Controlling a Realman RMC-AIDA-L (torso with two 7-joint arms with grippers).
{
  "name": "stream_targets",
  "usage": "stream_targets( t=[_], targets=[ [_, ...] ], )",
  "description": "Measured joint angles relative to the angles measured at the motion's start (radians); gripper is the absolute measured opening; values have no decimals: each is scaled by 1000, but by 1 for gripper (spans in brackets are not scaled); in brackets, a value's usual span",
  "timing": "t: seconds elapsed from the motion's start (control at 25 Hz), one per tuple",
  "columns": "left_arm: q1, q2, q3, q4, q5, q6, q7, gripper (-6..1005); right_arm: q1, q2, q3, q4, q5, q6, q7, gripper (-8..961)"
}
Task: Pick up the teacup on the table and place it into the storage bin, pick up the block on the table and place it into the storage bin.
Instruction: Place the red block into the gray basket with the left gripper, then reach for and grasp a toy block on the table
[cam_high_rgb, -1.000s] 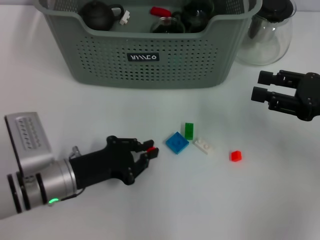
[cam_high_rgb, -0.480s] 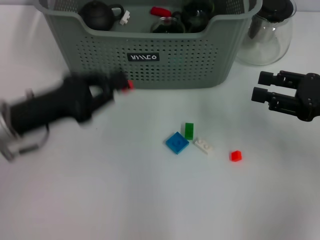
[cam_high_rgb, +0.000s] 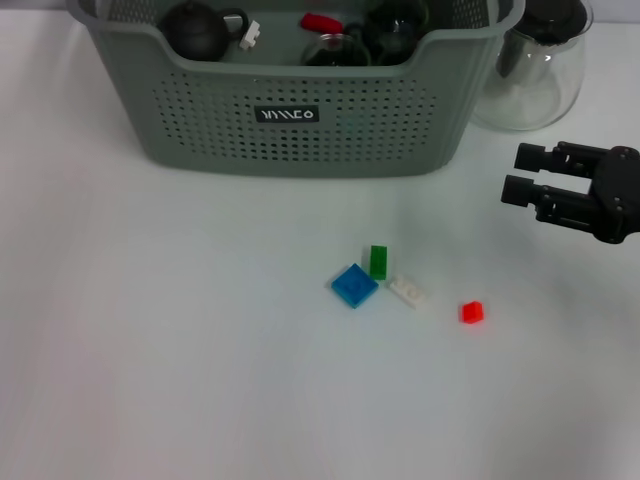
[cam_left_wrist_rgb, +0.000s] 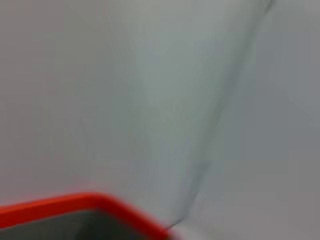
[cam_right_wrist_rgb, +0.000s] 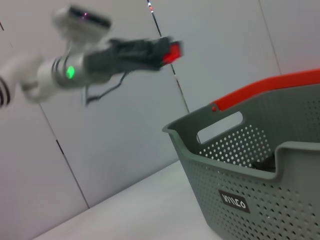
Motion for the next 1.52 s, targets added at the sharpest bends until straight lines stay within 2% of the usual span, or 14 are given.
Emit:
stream_targets(
  t=[0.08,0.16,0.24,0.28,0.32,0.48,0.68,0.8,0.96,1.08,1.2,1.28,1.32,1.52],
  targets=[
    [-55,23,115,27,85,-136,-109,184,0,1,-1,0,0,0,0,614],
    [-105,28,218,17,210,-263,-200,186,0,2,-2,0,0,0,0,614],
    [-146,9,289,-13,315,-353,-246,187,0,2,-2,0,0,0,0,614],
    [-146,9,289,-13,315,-353,-246,188,0,2,-2,0,0,0,0,614],
    [-169,-28,334,-36,402,-434,-271,189,0,3,-2,0,0,0,0,614],
    [-190,-66,381,-41,524,-503,-363,193,0,2,1,0,0,0,0,614],
    [-199,-73,387,-41,554,-509,-394,198,3,2,-3,0,0,5,0,614],
    [-188,-74,375,-33,525,-505,-387,266,4,1,-4,0,0,6,0,614],
    [-119,-77,323,34,358,-473,-318,355,3,1,-3,0,0,6,0,614],
    [10,-88,219,99,84,-371,-146,423,-1,1,2,0,0,4,0,613],
    [144,-94,133,90,-185,-212,67,541,-3,0,2,0,0,6,-1,613],
    [223,-111,64,71,-286,-96,202,620,-3,0,2,0,0,7,-1,613],
    [251,-120,36,62,-305,-56,249,659,-3,0,2,0,0,7,-1,613],
    [402,-168,-75,-27,-285,130,562,660,3,0,1,0,0,7,-1,613]
  ],
)
